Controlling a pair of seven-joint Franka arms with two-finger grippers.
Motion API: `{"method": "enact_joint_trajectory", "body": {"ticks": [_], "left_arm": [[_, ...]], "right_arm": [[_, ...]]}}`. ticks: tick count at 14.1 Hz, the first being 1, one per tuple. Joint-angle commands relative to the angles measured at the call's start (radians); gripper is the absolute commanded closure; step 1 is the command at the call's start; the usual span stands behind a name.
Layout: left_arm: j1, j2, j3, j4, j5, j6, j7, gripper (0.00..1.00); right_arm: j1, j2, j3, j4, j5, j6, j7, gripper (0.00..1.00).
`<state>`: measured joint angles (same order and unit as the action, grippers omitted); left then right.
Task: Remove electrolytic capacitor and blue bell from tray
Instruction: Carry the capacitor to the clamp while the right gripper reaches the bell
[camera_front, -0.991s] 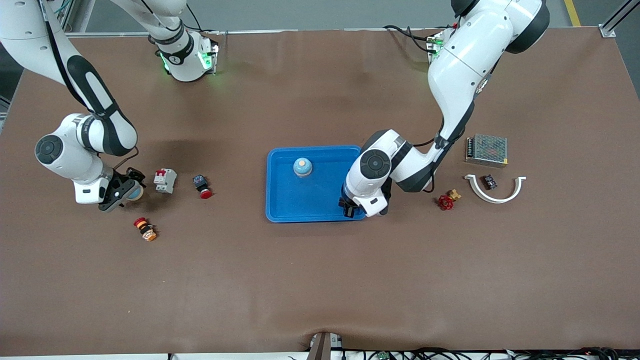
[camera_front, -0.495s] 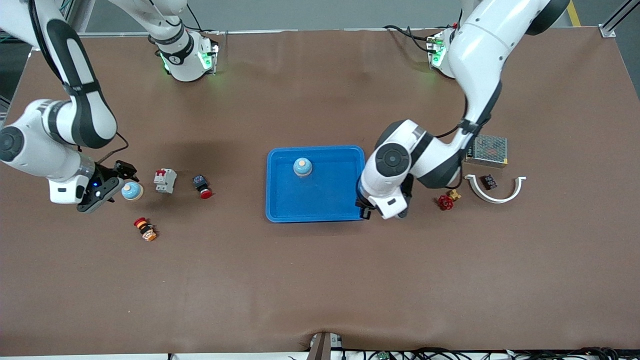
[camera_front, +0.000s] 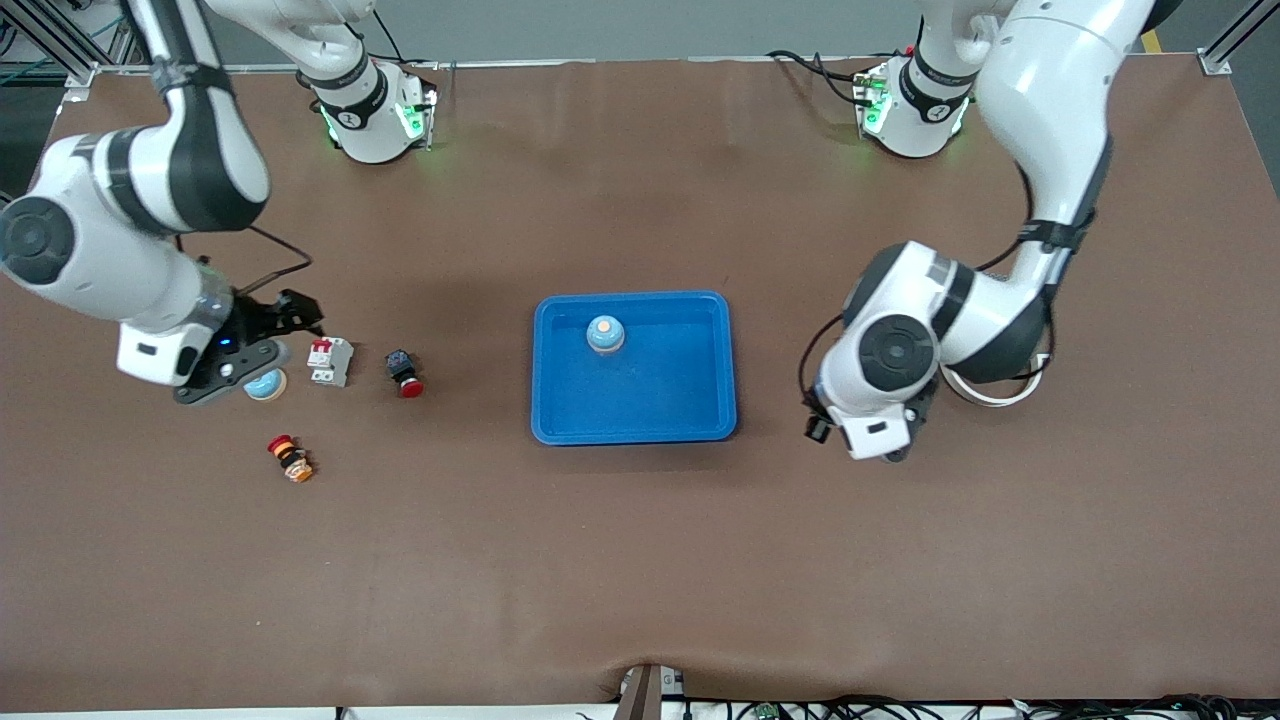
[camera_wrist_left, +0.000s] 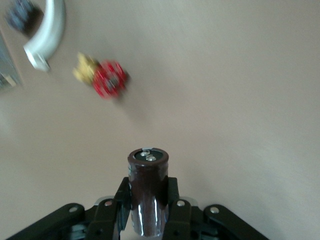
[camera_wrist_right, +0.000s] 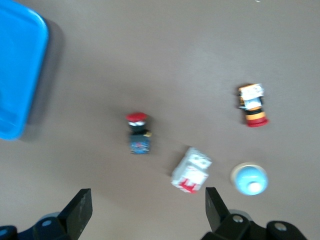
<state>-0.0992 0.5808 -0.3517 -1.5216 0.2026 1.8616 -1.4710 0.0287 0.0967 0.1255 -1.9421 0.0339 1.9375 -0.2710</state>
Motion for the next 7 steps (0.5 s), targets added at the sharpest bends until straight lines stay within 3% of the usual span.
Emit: {"method": "enact_joint_trajectory", "body": {"ticks": [1, 5, 7], "left_arm": [[0.096, -0.05, -0.007, -0.052, -0.009, -0.065, 0.225, 1.0], [0.249, -0.065, -0.006, -0.095, 0.0, -0.065, 0.516, 1.0], [0.285, -0.056, -0.003, -0.098, 0.011, -0.055, 0.593, 1.0]], "right_arm": [[0.135, -0.025, -0.01, -0.001, 0.011, -0.017, 0.27, 0.0], [0.308, -0.014, -0.01, -0.004, 0.015, 0.029, 0.623, 0.0], [0.374, -0.005, -0.012, -0.006, 0.015, 0.064, 0.699, 0.0]]}}
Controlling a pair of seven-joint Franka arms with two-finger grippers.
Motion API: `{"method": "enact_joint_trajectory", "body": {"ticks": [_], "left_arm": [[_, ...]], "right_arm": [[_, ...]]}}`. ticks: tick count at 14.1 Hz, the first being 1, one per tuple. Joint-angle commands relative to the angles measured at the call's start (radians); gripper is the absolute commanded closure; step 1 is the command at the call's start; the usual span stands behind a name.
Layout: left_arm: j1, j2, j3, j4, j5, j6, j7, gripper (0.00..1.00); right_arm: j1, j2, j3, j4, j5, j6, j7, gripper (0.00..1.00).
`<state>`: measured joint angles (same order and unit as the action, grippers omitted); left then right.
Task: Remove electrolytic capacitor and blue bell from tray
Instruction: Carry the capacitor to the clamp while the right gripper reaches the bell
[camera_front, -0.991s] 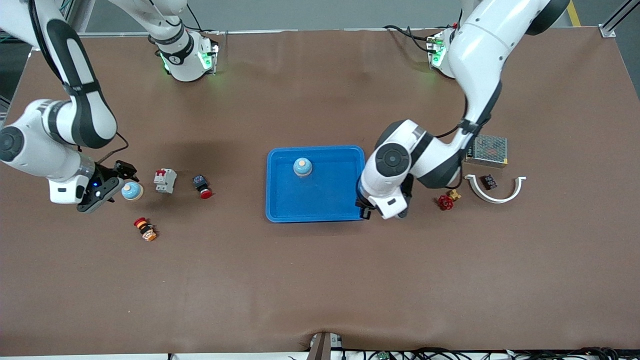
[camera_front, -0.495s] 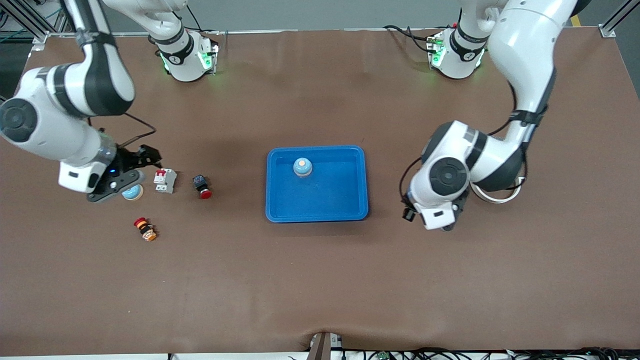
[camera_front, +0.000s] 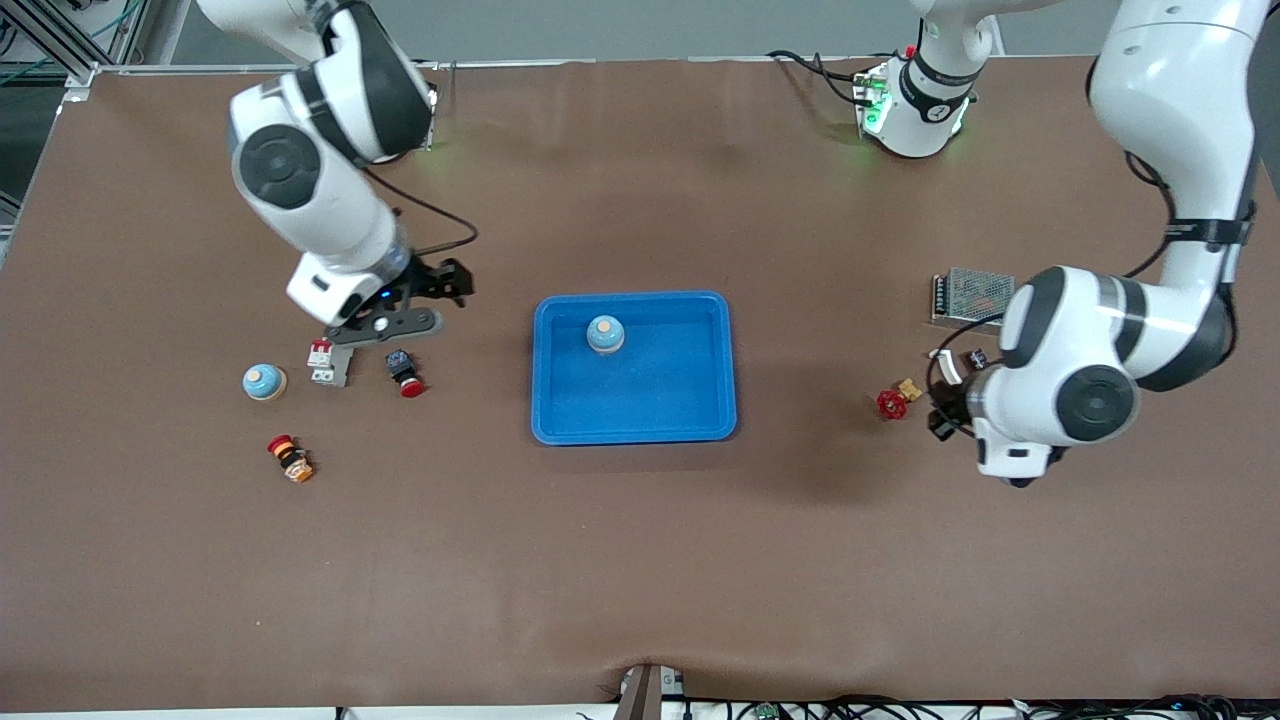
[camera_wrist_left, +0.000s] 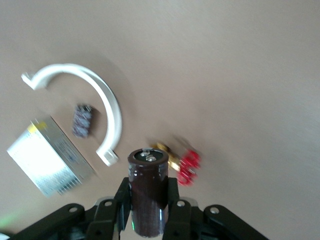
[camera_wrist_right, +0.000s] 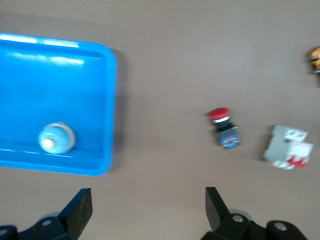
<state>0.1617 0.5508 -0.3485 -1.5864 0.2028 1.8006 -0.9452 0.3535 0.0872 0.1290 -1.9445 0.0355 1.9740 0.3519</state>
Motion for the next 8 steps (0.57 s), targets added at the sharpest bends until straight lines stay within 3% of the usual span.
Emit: {"method": "enact_joint_trajectory", "body": {"ticks": [1, 4, 8], "left_arm": [[0.048, -0.016, -0.006, -0.032, 0.01, 0.02, 0.107, 1.0], [0.097, 0.012, 0.0, -0.041, 0.018, 0.089, 0.224, 1.0], [0.148, 0.046, 0.0, -0.113, 0.145, 0.248, 0.241, 1.0]], "right_arm": [[0.07, 0.018, -0.015, -0.007, 0.014, 0.052, 0.117, 0.0], [0.151, 0.071, -0.015, -0.008, 0.009, 0.14, 0.252, 0.0], [0.214, 0.173, -0.017, -0.01, -0.003, 0.258, 0.335, 0.0]]}}
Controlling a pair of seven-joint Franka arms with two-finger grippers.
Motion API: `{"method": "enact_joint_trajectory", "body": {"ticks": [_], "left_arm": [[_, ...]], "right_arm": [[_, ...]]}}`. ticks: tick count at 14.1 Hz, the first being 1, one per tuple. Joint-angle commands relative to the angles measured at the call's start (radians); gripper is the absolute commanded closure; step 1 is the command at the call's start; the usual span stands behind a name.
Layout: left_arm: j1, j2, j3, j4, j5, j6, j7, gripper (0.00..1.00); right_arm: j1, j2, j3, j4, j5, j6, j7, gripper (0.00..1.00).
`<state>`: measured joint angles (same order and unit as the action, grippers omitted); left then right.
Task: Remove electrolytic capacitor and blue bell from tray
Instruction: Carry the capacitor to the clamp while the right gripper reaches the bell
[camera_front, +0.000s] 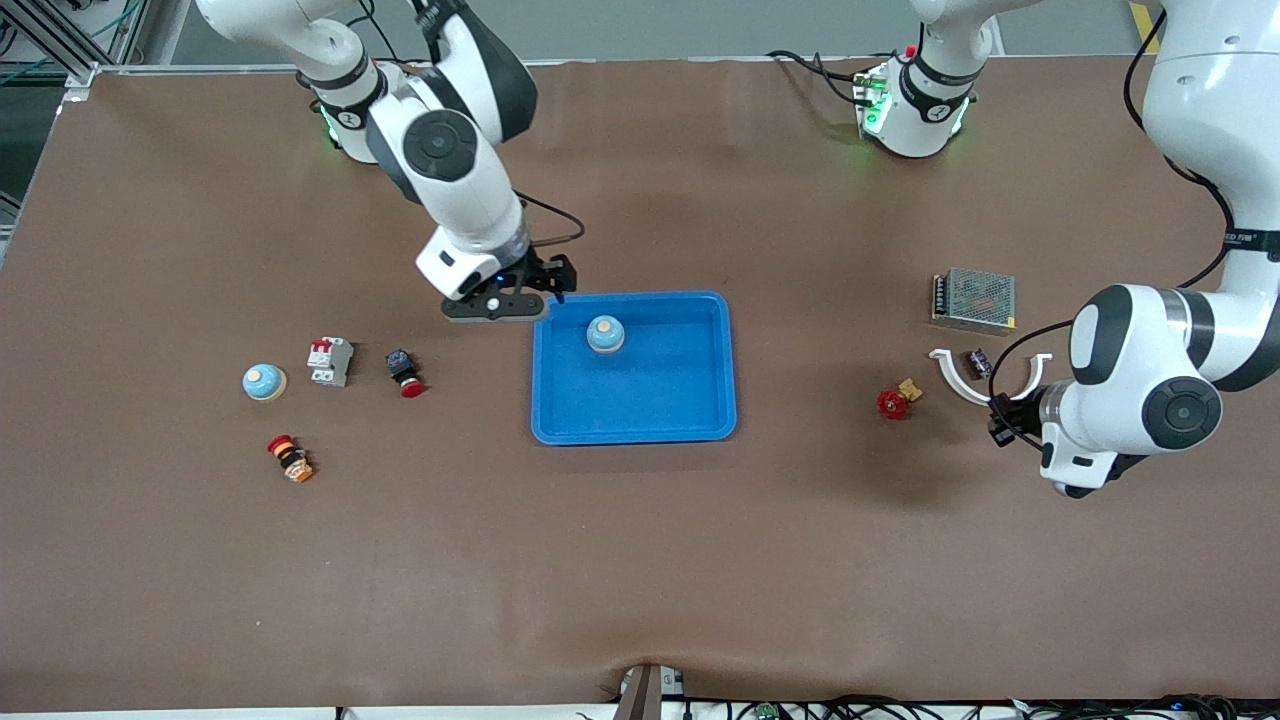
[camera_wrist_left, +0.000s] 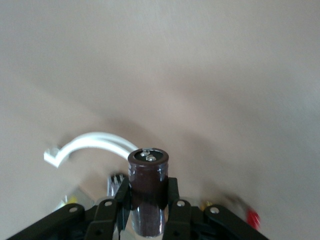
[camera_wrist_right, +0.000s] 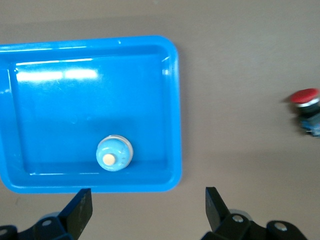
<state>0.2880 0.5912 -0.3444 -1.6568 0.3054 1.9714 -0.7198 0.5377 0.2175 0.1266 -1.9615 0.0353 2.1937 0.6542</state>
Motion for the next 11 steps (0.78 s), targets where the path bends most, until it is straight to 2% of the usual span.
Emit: {"method": "enact_joint_trajectory", "body": {"ticks": [1, 8, 9, 11], "left_arm": [[0.034, 0.024, -0.005, -0.044, 0.046, 0.096, 0.017, 1.0], [0.045, 0.09, -0.002, -0.038, 0.046, 0.181, 0.019, 1.0], [0.045, 0.097, -0.002, -0.037, 0.046, 0.181, 0.019, 0.94], [0.043, 0.098, -0.002, -0.037, 0.07, 0.181, 0.017, 0.76]], "right_arm": [[0.045, 0.06, -0.015, 0.009, -0.006, 0.05, 0.048, 0.0], [0.116, 0.195, -0.019, 0.015, -0.038, 0.198, 0.111, 0.0], [0.119, 0.213, -0.019, 0.015, -0.051, 0.224, 0.119, 0.0], [0.134, 0.244, -0.021, 0.018, -0.067, 0.248, 0.127, 0.0]]}}
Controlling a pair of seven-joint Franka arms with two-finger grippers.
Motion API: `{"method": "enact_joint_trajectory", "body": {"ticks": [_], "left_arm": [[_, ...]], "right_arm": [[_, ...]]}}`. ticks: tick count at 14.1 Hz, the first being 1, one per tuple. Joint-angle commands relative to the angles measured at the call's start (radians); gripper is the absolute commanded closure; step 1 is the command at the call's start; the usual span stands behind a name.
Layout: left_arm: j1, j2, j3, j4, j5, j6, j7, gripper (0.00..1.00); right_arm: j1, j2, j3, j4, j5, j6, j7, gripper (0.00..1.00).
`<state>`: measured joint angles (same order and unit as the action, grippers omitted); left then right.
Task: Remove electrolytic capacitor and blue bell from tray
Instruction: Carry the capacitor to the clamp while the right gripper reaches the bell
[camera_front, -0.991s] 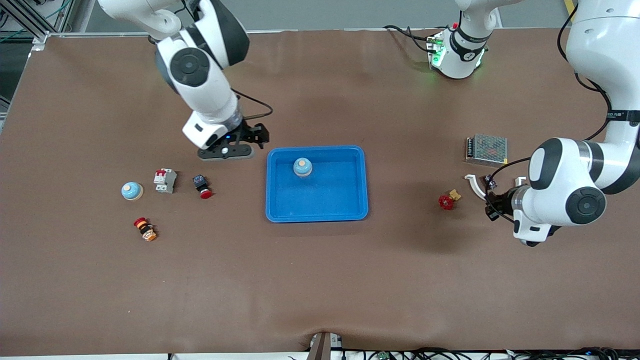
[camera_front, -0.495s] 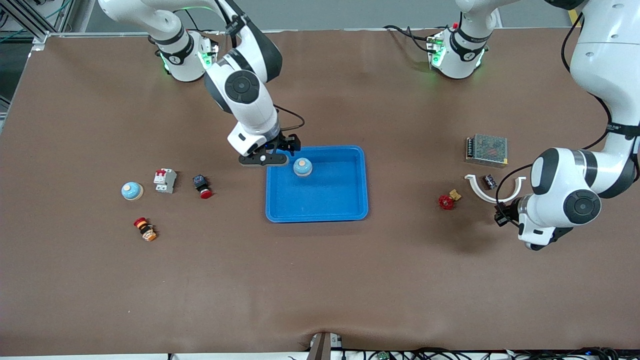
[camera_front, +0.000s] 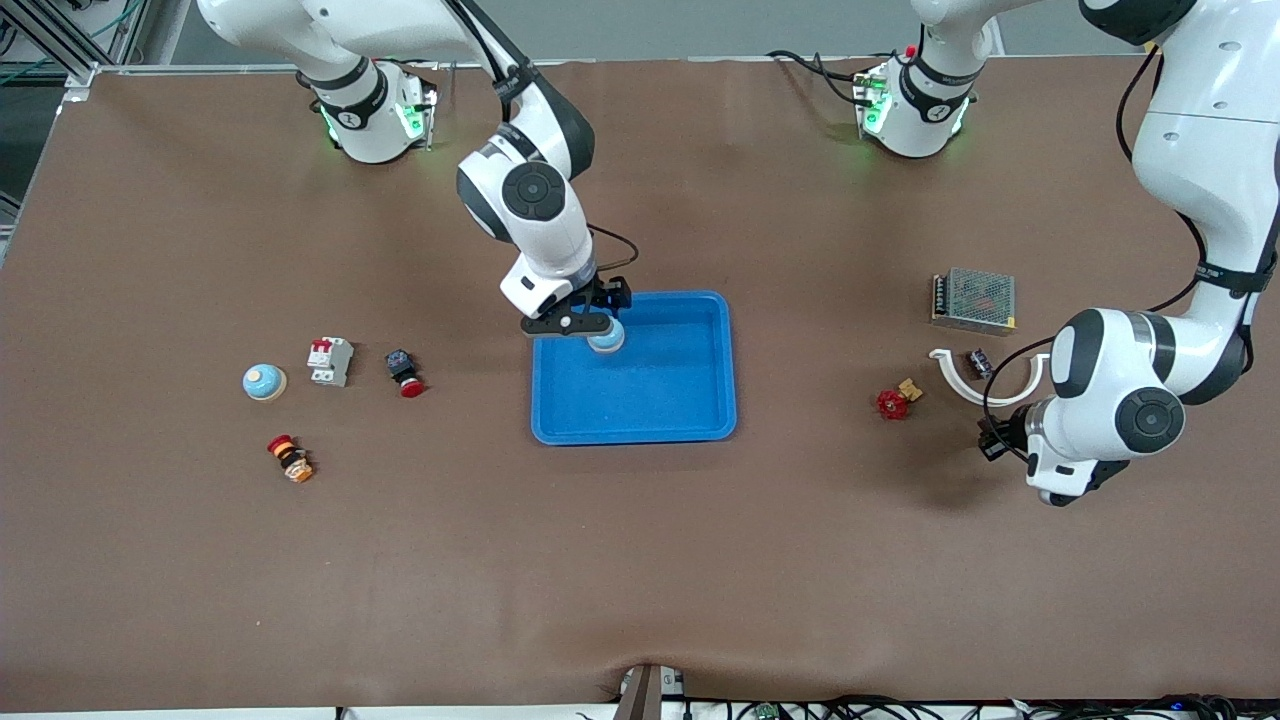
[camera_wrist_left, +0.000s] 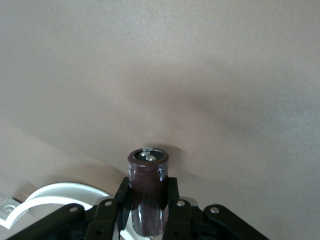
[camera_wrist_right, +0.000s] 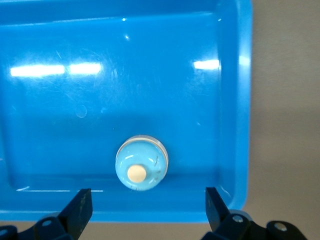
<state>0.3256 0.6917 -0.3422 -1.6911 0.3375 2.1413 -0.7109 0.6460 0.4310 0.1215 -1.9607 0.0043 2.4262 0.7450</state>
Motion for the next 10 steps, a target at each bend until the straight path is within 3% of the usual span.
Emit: {"method": "enact_joint_trajectory", "body": {"ticks": [1, 2, 3, 4, 10], "left_arm": [[0.006, -0.003, -0.004, -0.002, 0.043, 0.011, 0.008, 0.62], [0.006, -0.003, -0.004, -0.002, 0.043, 0.011, 0.008, 0.41], [0.006, -0.007, -0.004, -0.002, 0.043, 0.011, 0.007, 0.12], [0.007, -0.014, -0.006, -0.002, 0.043, 0.005, 0.007, 0.0], [-0.008, -0.083, -0.02, 0.019, 0.044, -0.023, 0.017, 0.0]], "right_arm": [[0.026, 0.041, -0.016, 0.026, -0.05, 0.017, 0.036, 0.0], [0.026, 0.054, -0.016, 0.034, -0.053, 0.019, 0.036, 0.0], [0.027, 0.06, -0.016, 0.036, -0.055, 0.023, 0.037, 0.0], [0.033, 0.066, -0.017, 0.037, -0.055, 0.031, 0.039, 0.0], [0.041, 0.133, -0.017, 0.083, -0.079, 0.034, 0.039, 0.0]]}}
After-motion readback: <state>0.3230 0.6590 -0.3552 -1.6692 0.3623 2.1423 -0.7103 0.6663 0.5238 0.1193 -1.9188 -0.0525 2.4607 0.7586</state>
